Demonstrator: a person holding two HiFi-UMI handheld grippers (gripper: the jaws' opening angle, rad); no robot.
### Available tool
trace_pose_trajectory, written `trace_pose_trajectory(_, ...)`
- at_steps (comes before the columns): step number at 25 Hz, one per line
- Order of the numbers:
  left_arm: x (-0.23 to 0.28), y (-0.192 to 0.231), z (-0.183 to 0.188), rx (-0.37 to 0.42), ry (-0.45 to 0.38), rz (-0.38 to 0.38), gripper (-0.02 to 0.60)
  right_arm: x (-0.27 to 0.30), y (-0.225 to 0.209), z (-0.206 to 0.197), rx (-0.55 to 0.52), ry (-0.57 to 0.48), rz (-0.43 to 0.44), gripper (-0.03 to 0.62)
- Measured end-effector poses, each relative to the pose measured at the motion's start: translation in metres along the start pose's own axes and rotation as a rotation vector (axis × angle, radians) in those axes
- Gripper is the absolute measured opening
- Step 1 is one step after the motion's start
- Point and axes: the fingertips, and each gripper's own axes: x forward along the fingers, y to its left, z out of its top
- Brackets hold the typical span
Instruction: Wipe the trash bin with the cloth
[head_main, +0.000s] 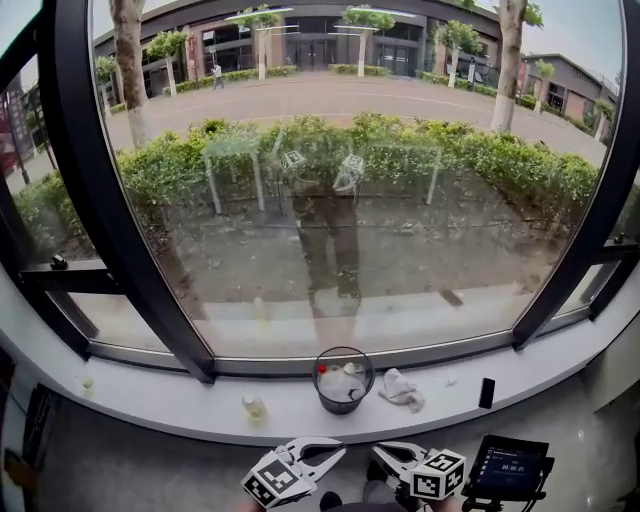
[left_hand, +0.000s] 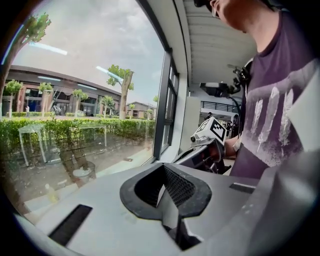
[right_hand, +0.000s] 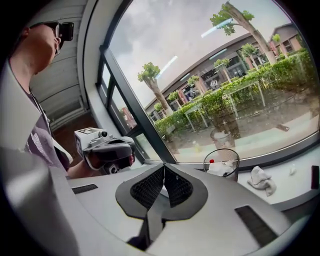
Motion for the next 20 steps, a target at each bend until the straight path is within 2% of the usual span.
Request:
trace_pose_trajectory(4,0.017,0.019,0.007,0.012,0.023,0.029,-0.003,0.019,-0.02,0.002,0.026,-0.007,0.043,0.0)
trace_pose_trajectory(9,0.05,0.039,0.017,0.066,0.104,0.054,-0.003,0.034,-0.047,0.017,0.041,-0.01,0.115,0.0)
trace_pose_trajectory(14,0.086,0.047,0.014,0.035,0.18,0.087,-0.003,0.023,-0.088,0.021,0.076,0.002,0.136,0.0)
trace_pose_trajectory(17,0.11,0.054,0.012,0.056,0.19,0.115,-0.003,0.017,-0.123,0.023,0.051,0.019,0.132,0.0)
trace_pose_trajectory(20,0.126,0.063,0.017,0.112,0.216,0.156,-0.003,0.012,-0.147,0.04,-0.027,0.033,0.138,0.0)
